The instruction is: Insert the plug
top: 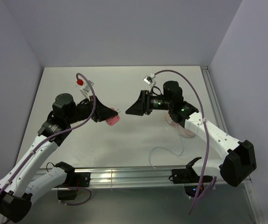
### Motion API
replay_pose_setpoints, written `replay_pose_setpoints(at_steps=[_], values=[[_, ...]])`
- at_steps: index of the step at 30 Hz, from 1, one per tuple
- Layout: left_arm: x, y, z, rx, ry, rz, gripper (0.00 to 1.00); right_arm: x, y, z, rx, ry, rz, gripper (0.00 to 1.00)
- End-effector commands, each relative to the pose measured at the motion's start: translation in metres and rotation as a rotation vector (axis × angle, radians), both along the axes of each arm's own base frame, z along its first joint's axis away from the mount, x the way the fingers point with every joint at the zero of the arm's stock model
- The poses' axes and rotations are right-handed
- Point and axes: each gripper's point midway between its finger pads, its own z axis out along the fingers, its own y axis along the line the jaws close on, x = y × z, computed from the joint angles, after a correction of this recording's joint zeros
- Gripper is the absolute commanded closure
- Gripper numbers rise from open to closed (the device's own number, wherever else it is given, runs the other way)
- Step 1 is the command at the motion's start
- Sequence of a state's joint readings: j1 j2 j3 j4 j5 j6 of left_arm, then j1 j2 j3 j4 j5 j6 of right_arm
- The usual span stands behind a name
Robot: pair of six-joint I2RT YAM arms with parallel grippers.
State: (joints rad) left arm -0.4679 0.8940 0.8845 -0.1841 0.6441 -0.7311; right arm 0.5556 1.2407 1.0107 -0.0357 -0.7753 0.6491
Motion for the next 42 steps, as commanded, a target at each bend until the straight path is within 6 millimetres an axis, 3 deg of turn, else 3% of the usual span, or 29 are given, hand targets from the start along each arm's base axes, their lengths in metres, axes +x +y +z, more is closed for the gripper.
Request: replay_pose_setpoints(at_steps=[1, 4, 15, 24, 38, 41, 42], values=[[-0.011, -0.002, 0.051, -0.145, -0.159, -0.042, 1.00, -0.035, 0.002, 0.047, 0.204, -0.096, 0.153, 0.40], [-0.019, -0.004, 0.059, -0.182, -0.204, -0.087, 1.00, -0.052, 0.003, 0.056, 0.249, -0.102, 0.232, 0.41], [-0.025, -0.005, 0.061, -0.207, -0.216, -0.116, 1.00, -0.076, 0.021, 0.076, 0.342, -0.122, 0.325, 0.48], [-0.030, -0.007, 0.064, -0.224, -0.230, -0.153, 1.00, -0.075, 0.033, 0.077, 0.329, -0.119, 0.345, 0.54], [-0.035, -0.007, 0.067, -0.242, -0.219, -0.175, 1.00, -0.064, 0.049, 0.070, 0.294, -0.132, 0.323, 0.55], [-0.035, -0.006, 0.066, -0.235, -0.220, -0.164, 1.00, -0.064, 0.050, 0.072, 0.302, -0.127, 0.322, 0.79], [-0.036, -0.005, 0.067, -0.237, -0.225, -0.163, 1.00, -0.064, 0.050, 0.072, 0.302, -0.126, 0.317, 1.00]])
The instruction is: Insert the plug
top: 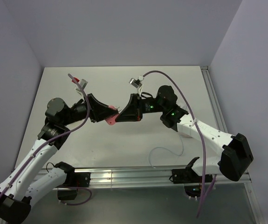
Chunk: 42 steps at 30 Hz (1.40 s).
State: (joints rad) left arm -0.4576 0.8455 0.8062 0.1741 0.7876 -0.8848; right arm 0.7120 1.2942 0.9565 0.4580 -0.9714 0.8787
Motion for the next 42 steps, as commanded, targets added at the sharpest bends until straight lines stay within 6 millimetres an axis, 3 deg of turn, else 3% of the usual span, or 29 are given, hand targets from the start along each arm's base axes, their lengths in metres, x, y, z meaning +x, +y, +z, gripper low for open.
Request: replay_pose_setpoints(at_steps=[1, 2, 4, 5, 6, 8, 11, 16, 25, 36, 39, 41, 42], values=[[-0.012, 0.002, 0.018, -0.033, -0.074, -0.023, 1.00, 0.005, 0.003, 0.023, 0.052, -0.044, -0.032, 1.00], [-0.011, 0.003, 0.019, -0.038, -0.078, -0.017, 0.99, 0.005, 0.002, 0.022, 0.064, -0.049, -0.037, 1.00], [-0.009, 0.005, 0.021, -0.056, -0.080, 0.012, 0.78, 0.008, 0.001, 0.028, 0.095, -0.033, -0.082, 1.00], [-0.012, 0.008, 0.029, -0.087, -0.115, 0.031, 0.61, 0.008, 0.000, 0.028, 0.109, -0.018, -0.096, 1.00], [-0.009, 0.011, 0.032, -0.115, -0.104, 0.060, 0.54, 0.008, 0.001, 0.029, 0.118, -0.014, -0.108, 1.00], [-0.010, 0.014, 0.032, -0.140, -0.108, 0.079, 0.42, 0.011, 0.002, 0.031, 0.138, 0.004, -0.142, 1.00], [-0.008, 0.016, 0.031, -0.165, -0.096, 0.100, 0.41, 0.010, 0.004, 0.036, 0.169, 0.020, -0.169, 1.00], [-0.005, 0.019, 0.031, -0.186, -0.085, 0.134, 0.43, 0.009, 0.009, 0.038, 0.179, 0.032, -0.170, 1.00], [-0.004, 0.024, 0.041, -0.240, -0.084, 0.163, 0.61, 0.007, 0.021, 0.039, 0.176, 0.038, -0.204, 1.00], [-0.003, 0.024, 0.046, -0.271, -0.069, 0.160, 0.71, 0.012, 0.023, 0.042, 0.191, 0.040, -0.289, 1.00], [-0.003, 0.023, 0.046, -0.268, -0.065, 0.159, 0.77, 0.013, 0.026, 0.042, 0.184, 0.045, -0.288, 1.00], [-0.002, 0.022, 0.044, -0.262, -0.059, 0.156, 0.97, 0.014, 0.028, 0.042, 0.184, 0.046, -0.285, 1.00], [-0.002, 0.022, 0.045, -0.261, -0.059, 0.156, 0.99, 0.014, 0.030, 0.038, 0.170, 0.049, -0.275, 1.00]])
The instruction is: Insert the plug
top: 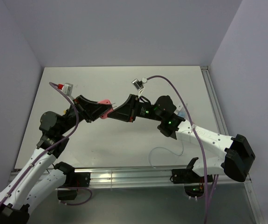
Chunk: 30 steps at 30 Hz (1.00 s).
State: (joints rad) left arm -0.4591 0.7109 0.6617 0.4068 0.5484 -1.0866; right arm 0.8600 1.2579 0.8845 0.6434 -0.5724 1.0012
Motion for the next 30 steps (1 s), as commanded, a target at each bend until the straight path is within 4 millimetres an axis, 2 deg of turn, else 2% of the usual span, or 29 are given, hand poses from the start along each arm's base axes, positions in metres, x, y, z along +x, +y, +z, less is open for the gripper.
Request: replay_pose_setpoints(at_steps=[1, 2, 3, 4, 5, 6, 7, 9, 10, 11, 12, 13, 15, 17, 18, 19, 20, 21, 22, 23, 24, 25, 26, 28, 29, 30], values=[[-0.007, -0.002, 0.013, -0.006, -0.046, -0.023, 0.99, 0.011, 0.007, 0.007, -0.008, -0.013, -0.045, 1.00], [-0.003, -0.002, 0.009, 0.016, -0.037, -0.010, 1.00, 0.014, 0.010, -0.002, -0.034, -0.003, -0.045, 0.85], [-0.001, 0.000, 0.016, 0.026, -0.041, 0.007, 0.99, 0.014, 0.010, -0.005, -0.052, -0.003, -0.036, 0.74], [0.006, -0.001, -0.002, 0.087, 0.049, 0.031, 1.00, 0.015, 0.010, -0.012, -0.073, 0.002, -0.030, 0.61], [0.017, 0.005, -0.005, 0.130, 0.042, 0.105, 1.00, 0.018, 0.009, -0.016, -0.083, 0.003, -0.030, 0.39], [0.020, 0.011, 0.005, 0.155, 0.040, 0.151, 1.00, 0.018, 0.007, -0.019, -0.093, 0.003, -0.028, 0.33], [0.028, 0.015, -0.002, 0.216, 0.041, 0.197, 1.00, 0.020, 0.004, -0.030, -0.128, -0.007, -0.041, 0.26], [0.042, 0.031, -0.012, 0.317, 0.126, 0.309, 1.00, 0.025, -0.005, -0.033, -0.160, -0.042, -0.092, 0.22], [0.050, 0.034, -0.023, 0.379, 0.148, 0.335, 1.00, 0.034, -0.011, -0.046, -0.221, -0.069, -0.153, 0.18], [0.052, 0.042, -0.042, 0.451, 0.225, 0.362, 1.00, 0.038, -0.017, -0.045, -0.239, -0.089, -0.188, 0.15], [0.060, 0.054, -0.035, 0.466, 0.236, 0.434, 1.00, 0.045, -0.022, -0.050, -0.268, -0.094, -0.221, 0.15], [0.068, 0.060, -0.047, 0.514, 0.287, 0.473, 1.00, 0.054, -0.027, -0.059, -0.321, -0.098, -0.265, 0.14], [0.077, 0.085, -0.064, 0.587, 0.387, 0.573, 1.00, 0.073, -0.034, -0.074, -0.386, -0.060, -0.310, 0.15], [0.086, 0.100, -0.082, 0.644, 0.470, 0.626, 1.00, 0.084, -0.033, -0.091, -0.421, 0.013, -0.305, 0.15], [0.089, 0.115, -0.092, 0.667, 0.528, 0.669, 1.00, 0.089, -0.032, -0.093, -0.416, 0.050, -0.304, 0.16], [0.093, 0.122, -0.099, 0.684, 0.550, 0.686, 1.00, 0.096, -0.032, -0.094, -0.390, 0.133, -0.307, 0.16], [0.094, 0.128, -0.103, 0.690, 0.561, 0.692, 1.00, 0.100, -0.027, -0.108, -0.402, 0.200, -0.281, 0.16], [0.098, 0.141, -0.112, 0.692, 0.587, 0.719, 1.00, 0.106, -0.023, -0.107, -0.389, 0.241, -0.274, 0.16], [0.100, 0.144, -0.112, 0.693, 0.572, 0.720, 1.00, 0.110, -0.018, -0.109, -0.374, 0.324, -0.259, 0.16], [0.101, 0.150, -0.118, 0.705, 0.575, 0.731, 1.00, 0.118, -0.010, -0.131, -0.414, 0.394, -0.240, 0.16], [0.104, 0.159, -0.119, 0.714, 0.578, 0.756, 1.00, 0.121, 0.000, -0.121, -0.410, 0.431, -0.199, 0.17], [0.106, 0.168, -0.122, 0.750, 0.576, 0.784, 1.00, 0.125, 0.007, -0.127, -0.425, 0.478, -0.188, 0.17], [0.108, 0.175, -0.122, 0.768, 0.577, 0.814, 1.00, 0.133, 0.014, -0.147, -0.454, 0.550, -0.185, 0.17], [0.111, 0.195, -0.124, 0.837, 0.571, 0.900, 1.00, 0.146, 0.028, -0.139, -0.402, 0.607, -0.181, 0.17], [0.112, 0.201, -0.127, 0.864, 0.571, 0.923, 1.00, 0.153, 0.035, -0.153, -0.418, 0.650, -0.192, 0.17], [0.111, 0.204, -0.130, 0.884, 0.574, 0.933, 1.00, 0.161, 0.043, -0.145, -0.398, 0.657, -0.196, 0.17]])
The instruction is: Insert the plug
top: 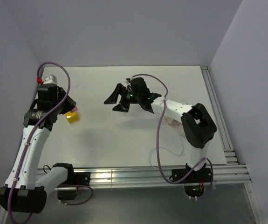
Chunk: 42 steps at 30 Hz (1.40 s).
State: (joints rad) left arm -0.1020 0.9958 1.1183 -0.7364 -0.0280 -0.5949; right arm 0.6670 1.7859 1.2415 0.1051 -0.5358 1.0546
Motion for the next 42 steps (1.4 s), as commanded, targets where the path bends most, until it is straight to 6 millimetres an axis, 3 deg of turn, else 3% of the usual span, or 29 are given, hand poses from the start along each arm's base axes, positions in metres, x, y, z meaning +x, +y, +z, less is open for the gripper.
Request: replay_pose_setpoints(at_steps=[1, 3, 4, 6, 7, 8, 10, 11, 13, 14, 16, 18, 26, 28, 31, 32, 34, 35, 38, 40, 41, 42], values=[[0.004, 0.028, 0.003, 0.166, -0.014, 0.037, 1.00, 0.016, 0.028, 0.014, 0.069, 0.114, -0.021, 0.17], [0.007, 0.038, -0.005, 0.210, -0.009, 0.077, 1.00, 0.025, 0.042, 0.018, 0.078, 0.157, -0.036, 0.17], [0.009, 0.040, -0.011, 0.234, 0.002, 0.070, 1.00, 0.029, 0.046, 0.002, 0.060, 0.210, -0.056, 0.17], [0.014, 0.042, -0.028, 0.243, 0.059, 0.064, 1.00, 0.033, 0.058, 0.007, 0.104, 0.289, -0.083, 0.16], [0.015, 0.043, -0.032, 0.240, 0.082, 0.060, 1.00, 0.036, 0.062, -0.004, 0.098, 0.322, -0.102, 0.16], [0.019, 0.043, -0.032, 0.237, 0.085, 0.059, 1.00, 0.042, 0.069, 0.006, 0.114, 0.322, -0.115, 0.12], [0.026, 0.043, -0.040, 0.243, 0.102, 0.041, 1.00, 0.042, 0.082, -0.012, 0.066, 0.381, -0.135, 0.11], [0.030, 0.048, -0.042, 0.235, 0.108, 0.053, 1.00, 0.052, 0.090, 0.002, 0.078, 0.349, -0.157, 0.11], [0.038, 0.048, -0.053, 0.205, 0.140, 0.013, 1.00, 0.053, 0.101, -0.015, 0.038, 0.376, -0.170, 0.11], [0.042, 0.056, -0.054, 0.192, 0.150, 0.030, 1.00, 0.059, 0.108, -0.003, 0.059, 0.359, -0.173, 0.11], [0.048, 0.058, -0.066, 0.176, 0.196, 0.011, 1.00, 0.059, 0.118, -0.016, 0.044, 0.388, -0.169, 0.11], [0.054, 0.063, -0.074, 0.166, 0.215, 0.011, 1.00, 0.061, 0.125, -0.014, 0.055, 0.383, -0.163, 0.11], [0.068, 0.071, -0.092, 0.159, 0.278, -0.025, 1.00, 0.065, 0.132, -0.050, 0.032, 0.454, -0.208, 0.12], [0.069, 0.072, -0.095, 0.165, 0.285, -0.032, 1.00, 0.068, 0.137, -0.047, 0.031, 0.428, -0.208, 0.13], [0.068, 0.074, -0.103, 0.160, 0.298, -0.036, 1.00, 0.073, 0.141, -0.040, 0.048, 0.315, -0.172, 0.15], [0.068, 0.074, -0.105, 0.154, 0.303, -0.038, 1.00, 0.069, 0.139, -0.048, 0.035, 0.292, -0.158, 0.15], [0.066, 0.074, -0.110, 0.146, 0.320, -0.042, 1.00, 0.076, 0.136, -0.025, 0.069, 0.078, -0.112, 0.15], [0.065, 0.075, -0.113, 0.143, 0.329, -0.039, 1.00, 0.076, 0.132, -0.030, 0.051, 0.012, -0.104, 0.15], [0.063, 0.075, -0.122, 0.120, 0.357, -0.058, 1.00, 0.076, 0.134, -0.013, 0.036, -0.271, 0.025, 0.15], [0.063, 0.074, -0.128, 0.103, 0.373, -0.058, 1.00, 0.072, 0.134, -0.018, -0.014, -0.421, 0.109, 0.15], [0.062, 0.076, -0.130, 0.098, 0.381, -0.051, 1.00, 0.068, 0.131, -0.032, -0.061, -0.497, 0.155, 0.15], [0.063, 0.077, -0.131, 0.090, 0.386, -0.042, 1.00, 0.068, 0.128, -0.025, -0.068, -0.563, 0.149, 0.15]])
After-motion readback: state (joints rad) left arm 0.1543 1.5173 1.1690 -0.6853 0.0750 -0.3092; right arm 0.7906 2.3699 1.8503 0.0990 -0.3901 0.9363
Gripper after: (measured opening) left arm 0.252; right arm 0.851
